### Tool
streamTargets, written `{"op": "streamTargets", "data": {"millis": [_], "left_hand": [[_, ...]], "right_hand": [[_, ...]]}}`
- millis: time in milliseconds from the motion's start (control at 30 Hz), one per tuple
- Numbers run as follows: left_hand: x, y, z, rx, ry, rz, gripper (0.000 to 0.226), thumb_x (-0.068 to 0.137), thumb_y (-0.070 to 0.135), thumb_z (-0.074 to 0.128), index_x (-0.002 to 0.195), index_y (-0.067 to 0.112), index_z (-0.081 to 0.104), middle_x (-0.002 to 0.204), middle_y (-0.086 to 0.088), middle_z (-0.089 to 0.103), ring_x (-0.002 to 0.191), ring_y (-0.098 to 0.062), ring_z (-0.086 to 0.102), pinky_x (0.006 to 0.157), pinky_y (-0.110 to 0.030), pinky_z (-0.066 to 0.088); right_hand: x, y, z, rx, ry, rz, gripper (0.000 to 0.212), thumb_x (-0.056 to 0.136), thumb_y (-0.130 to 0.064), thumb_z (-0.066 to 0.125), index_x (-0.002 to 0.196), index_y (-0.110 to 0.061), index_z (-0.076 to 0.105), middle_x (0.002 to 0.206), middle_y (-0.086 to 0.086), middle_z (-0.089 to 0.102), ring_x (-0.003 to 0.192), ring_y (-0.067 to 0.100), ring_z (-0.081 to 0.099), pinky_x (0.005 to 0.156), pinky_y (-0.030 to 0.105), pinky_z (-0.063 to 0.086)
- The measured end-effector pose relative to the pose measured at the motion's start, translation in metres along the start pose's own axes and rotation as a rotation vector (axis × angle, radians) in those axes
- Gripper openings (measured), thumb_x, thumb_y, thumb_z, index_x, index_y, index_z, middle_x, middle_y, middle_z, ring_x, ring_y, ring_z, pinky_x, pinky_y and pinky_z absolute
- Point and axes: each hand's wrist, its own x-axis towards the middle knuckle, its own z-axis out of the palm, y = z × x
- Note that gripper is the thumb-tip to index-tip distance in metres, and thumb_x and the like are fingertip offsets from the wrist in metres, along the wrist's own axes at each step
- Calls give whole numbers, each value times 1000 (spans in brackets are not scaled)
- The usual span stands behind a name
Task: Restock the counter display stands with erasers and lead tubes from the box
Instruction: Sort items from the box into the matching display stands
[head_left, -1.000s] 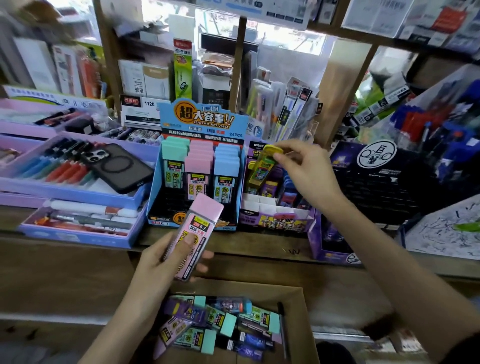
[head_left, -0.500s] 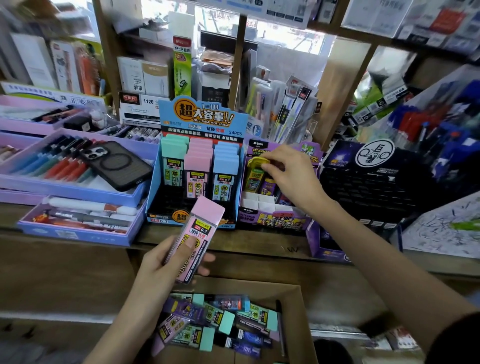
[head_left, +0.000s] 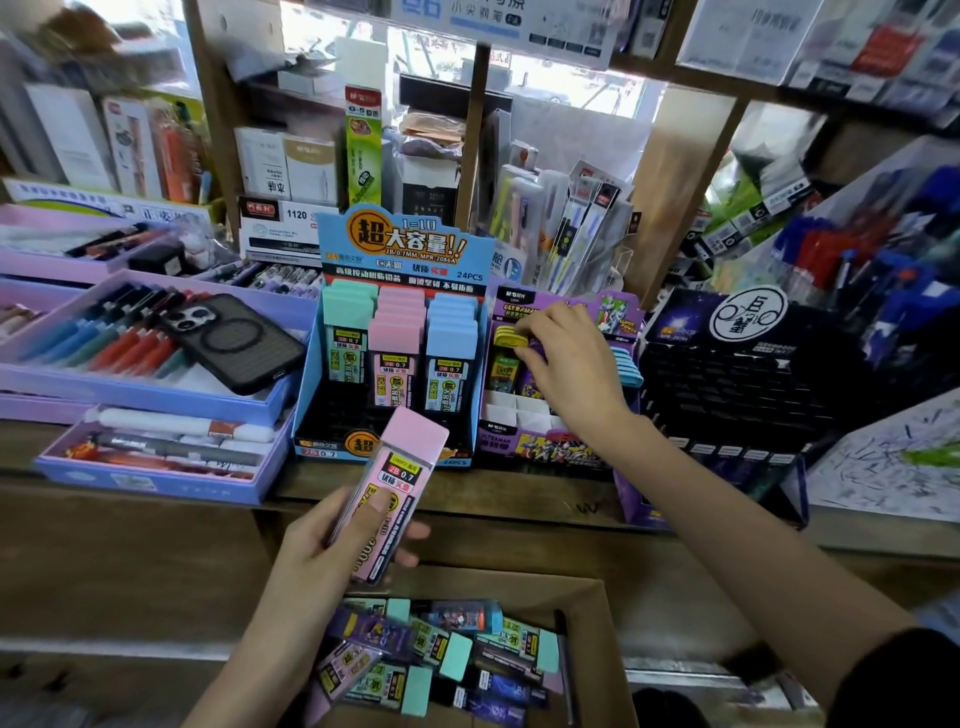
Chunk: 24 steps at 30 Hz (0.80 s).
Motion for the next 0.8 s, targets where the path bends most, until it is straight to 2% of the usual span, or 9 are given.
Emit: {"op": "streamTargets", "data": {"millis": [133, 167, 233, 300, 367, 533, 633, 700, 800], "left_hand": [[-1, 1, 6, -13, -17, 21, 29, 81, 44, 54, 101, 28, 67, 89, -11, 74, 68, -21, 69, 53, -20, 52], [-1, 1, 8, -15, -28, 29, 27, 81, 45, 54, 100, 30, 68, 89, -10, 74, 69, -22, 69, 54, -20, 52], [-1, 2, 13, -19, -51, 38, 25, 81, 48, 54, 98, 36, 67, 91, -8, 74, 70, -22, 69, 57, -22, 53], [-2, 3, 20, -17, -74, 43, 26, 81, 51, 54, 99, 38, 67, 91, -7, 74, 71, -22, 69, 60, -23, 54], [-2, 4, 28, -2, -99, 58, 30, 79, 50, 55, 100, 32, 68, 88, -9, 74, 68, -22, 69, 59, -23, 54], [2, 12, 31, 175, -128, 176, 26, 82, 43, 56, 100, 27, 66, 90, 2, 74, 76, -11, 68, 65, -16, 51], [18, 18, 7, 578, 2, 339, 36, 80, 47, 58, 110, 28, 61, 108, 14, 66, 99, -2, 59, 81, -21, 47], [32, 22, -11, 910, 98, 495, 45, 80, 45, 60, 119, 21, 58, 118, 9, 58, 109, -6, 52, 90, -27, 42], [49, 20, -32, 1202, 87, 548, 47, 81, 30, 70, 122, 9, 59, 123, -7, 59, 113, -24, 54, 96, -37, 42]], "right_hand": [[-7, -9, -14, -20, 25, -50, 25, 93, -23, 57, 113, -10, 61, 105, 7, 56, 103, 26, 47, 87, 35, 39], [-14, -14, -19, 65, 53, -41, 24, 93, -24, 56, 111, -10, 61, 103, 5, 57, 102, 24, 48, 86, 33, 40], [-32, -31, -32, 481, -19, 103, 18, 94, -30, 54, 105, -19, 62, 98, -5, 59, 96, 12, 53, 80, 25, 42], [-50, -47, -41, 911, -247, 284, 11, 93, -35, 52, 99, -29, 59, 95, -12, 63, 86, -2, 58, 70, 16, 46], [-65, -54, -43, 1072, -363, 348, 8, 94, -26, 53, 95, -26, 61, 88, -11, 66, 77, -3, 60, 61, 16, 50], [-64, -51, -54, 1120, -334, 300, 13, 94, -11, 52, 91, -13, 64, 83, 1, 67, 71, 5, 61, 58, 20, 51], [-42, -45, -59, 1026, -187, 265, 10, 93, -15, 56, 90, -19, 64, 85, -8, 66, 71, 1, 60, 62, 18, 51], [-21, -44, -60, 878, -62, 213, 7, 92, -19, 58, 94, -18, 65, 85, -13, 63, 77, -2, 59, 69, 13, 49], [9, -52, -51, 742, 0, 133, 14, 91, -19, 59, 99, -11, 67, 89, -4, 65, 82, 5, 58, 73, 9, 44]]}}
